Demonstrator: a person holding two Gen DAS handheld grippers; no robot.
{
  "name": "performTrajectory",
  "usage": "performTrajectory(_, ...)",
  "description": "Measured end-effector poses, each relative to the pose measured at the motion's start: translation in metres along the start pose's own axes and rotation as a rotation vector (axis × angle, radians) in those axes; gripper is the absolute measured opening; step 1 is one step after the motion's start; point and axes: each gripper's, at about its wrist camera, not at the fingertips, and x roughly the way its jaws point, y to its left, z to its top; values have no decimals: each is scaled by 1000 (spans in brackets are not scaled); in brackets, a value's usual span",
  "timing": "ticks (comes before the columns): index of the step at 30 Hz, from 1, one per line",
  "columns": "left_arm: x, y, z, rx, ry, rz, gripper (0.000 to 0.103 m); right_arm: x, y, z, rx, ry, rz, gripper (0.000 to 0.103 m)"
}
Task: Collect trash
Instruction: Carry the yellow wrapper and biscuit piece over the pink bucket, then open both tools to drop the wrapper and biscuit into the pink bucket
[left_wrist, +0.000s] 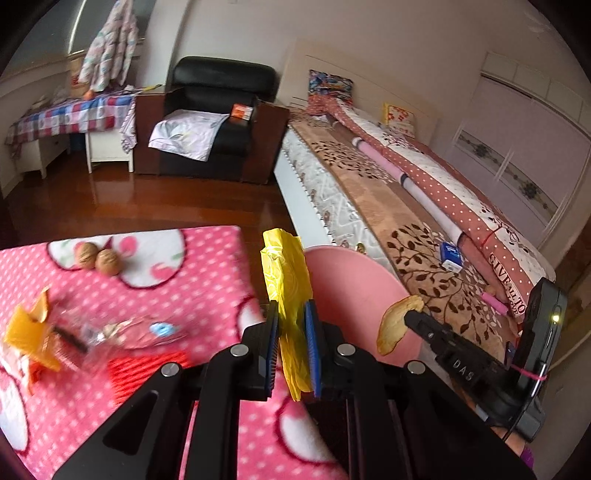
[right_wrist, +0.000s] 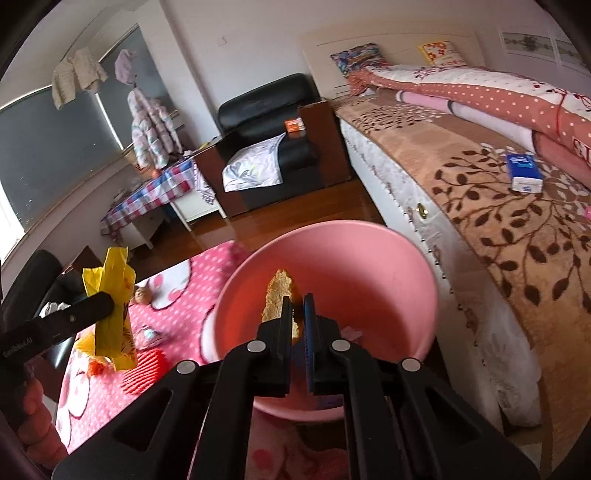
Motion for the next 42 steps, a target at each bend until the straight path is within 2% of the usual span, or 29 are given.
performTrajectory(12,51,-39,9,47,18,-13,13,14,-23,3,12,-8,-63,6)
performTrajectory(25,81,-39,2,52,63,11,14,24,-32,0,23,13,-77,6)
performTrajectory(33,79,-36,2,36,57,19,27,31,-33,-4,49,61,-61,7)
performTrajectory(34,78,-36,2,35,57,18,30,32,-34,-3,51,65,-59,9)
performTrajectory(36,77,-35,2,32,57,18,34,31,-34,-4,55,66,-55,21)
performTrajectory(37,76,-34,2,32,56,18,36,30,-33,-4,57,60,-52,31)
performTrajectory(38,76,-34,2,33,56,18,37,29,-33,-4,58,57,-49,34)
performTrajectory(42,71,-31,1,27,54,19,38,24,-30,-5,54,51,-45,34)
